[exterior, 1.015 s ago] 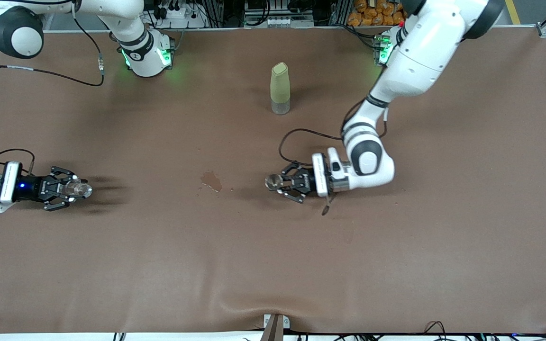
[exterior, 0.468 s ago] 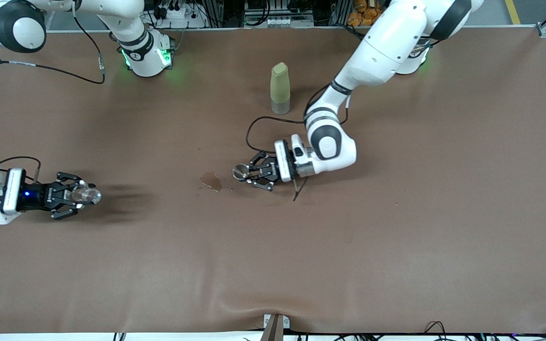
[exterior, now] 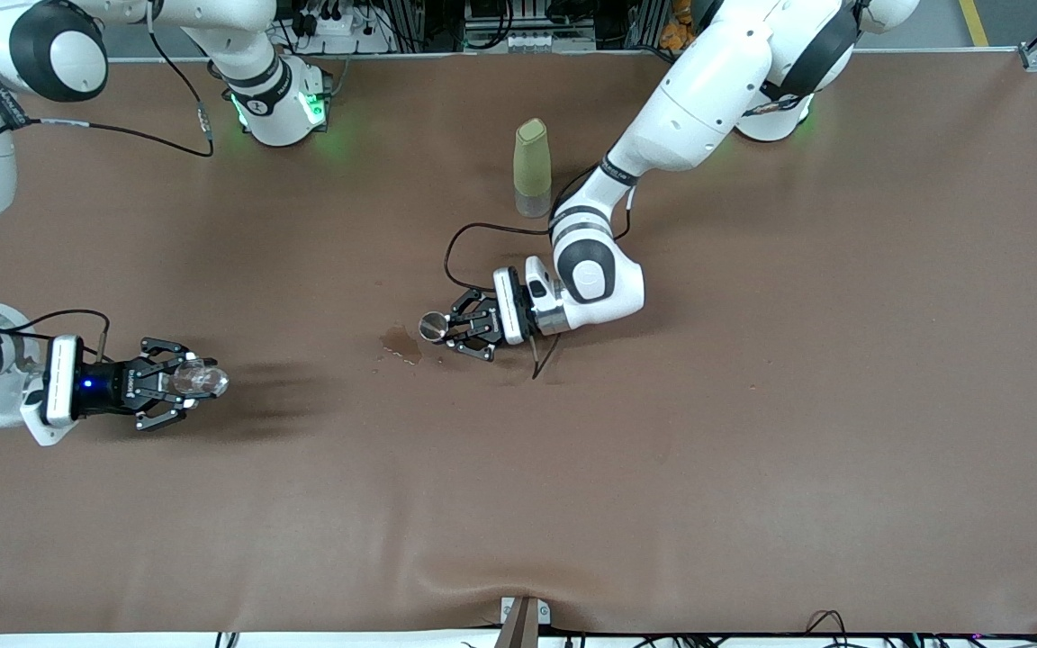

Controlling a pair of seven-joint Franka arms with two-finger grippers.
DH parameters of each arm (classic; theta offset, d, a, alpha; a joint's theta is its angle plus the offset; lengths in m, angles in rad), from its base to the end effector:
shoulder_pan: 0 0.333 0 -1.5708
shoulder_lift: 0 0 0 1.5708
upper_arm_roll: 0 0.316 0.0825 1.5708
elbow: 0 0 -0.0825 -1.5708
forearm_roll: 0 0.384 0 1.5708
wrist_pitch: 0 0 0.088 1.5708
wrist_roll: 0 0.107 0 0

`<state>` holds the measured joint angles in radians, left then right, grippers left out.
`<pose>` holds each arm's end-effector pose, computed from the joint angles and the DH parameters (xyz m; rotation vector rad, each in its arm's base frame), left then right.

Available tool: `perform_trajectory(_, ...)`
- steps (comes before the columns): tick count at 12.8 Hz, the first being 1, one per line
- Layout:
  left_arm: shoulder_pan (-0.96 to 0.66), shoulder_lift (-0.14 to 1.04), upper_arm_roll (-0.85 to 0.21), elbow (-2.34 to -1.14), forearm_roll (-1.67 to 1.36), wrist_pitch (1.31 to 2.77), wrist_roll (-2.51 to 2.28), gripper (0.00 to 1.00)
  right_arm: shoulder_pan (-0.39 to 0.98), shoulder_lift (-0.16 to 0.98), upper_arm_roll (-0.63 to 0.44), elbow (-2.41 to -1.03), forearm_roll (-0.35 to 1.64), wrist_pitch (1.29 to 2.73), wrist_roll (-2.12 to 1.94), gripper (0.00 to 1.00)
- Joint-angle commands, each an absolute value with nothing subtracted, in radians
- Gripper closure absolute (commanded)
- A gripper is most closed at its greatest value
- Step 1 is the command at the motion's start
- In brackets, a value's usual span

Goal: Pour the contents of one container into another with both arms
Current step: 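Lift the steel jigger with the left gripper and carry it toward the middle, then carry the clear glass with the right gripper beside the jigger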

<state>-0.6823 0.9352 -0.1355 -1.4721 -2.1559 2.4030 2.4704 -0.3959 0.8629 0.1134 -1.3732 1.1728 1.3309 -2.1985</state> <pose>0.4997 -0.5168 0.1293 1.5686 -1.1700 1.1027 0.6694 -0.0931 0.2409 -1.2197 -1.2584 -1.0360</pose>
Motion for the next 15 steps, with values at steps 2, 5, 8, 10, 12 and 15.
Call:
perform_trajectory(2, -0.721, 0.982, -0.123, -1.382, -2.201, 2.459, 2.485, 1.00, -0.328, 0.781, 0.109, -1.442, 1.239, 1.400, -2.158, 0.58)
perform_trajectory(5, -0.726, 0.983, -0.123, -1.382, -2.204, 2.461, 2.485, 1.00, -0.281, 0.715, 0.109, -1.560, 1.285, 1.478, -2.166, 0.58)
perform_trajectory(8, -0.727, 0.985, -0.123, -1.381, -2.204, 2.471, 2.485, 1.00, -0.213, 0.602, 0.109, -1.742, 1.386, 1.569, -2.181, 0.58)
perform_trajectory(10, -0.729, 0.985, -0.123, -1.381, -2.206, 2.477, 2.485, 1.00, -0.183, 0.523, 0.109, -1.830, 1.400, 1.638, -2.195, 0.59)
perform_trajectory(12, -0.729, 0.985, -0.124, -1.381, -2.206, 2.482, 2.485, 1.00, -0.167, 0.508, 0.110, -1.880, 1.433, 1.640, -2.198, 0.60)
perform_trajectory(15, -0.729, 0.985, -0.123, -1.381, -2.206, 2.483, 2.485, 1.00, -0.103, 0.471, 0.109, -1.992, 1.528, 1.670, -2.238, 0.61)
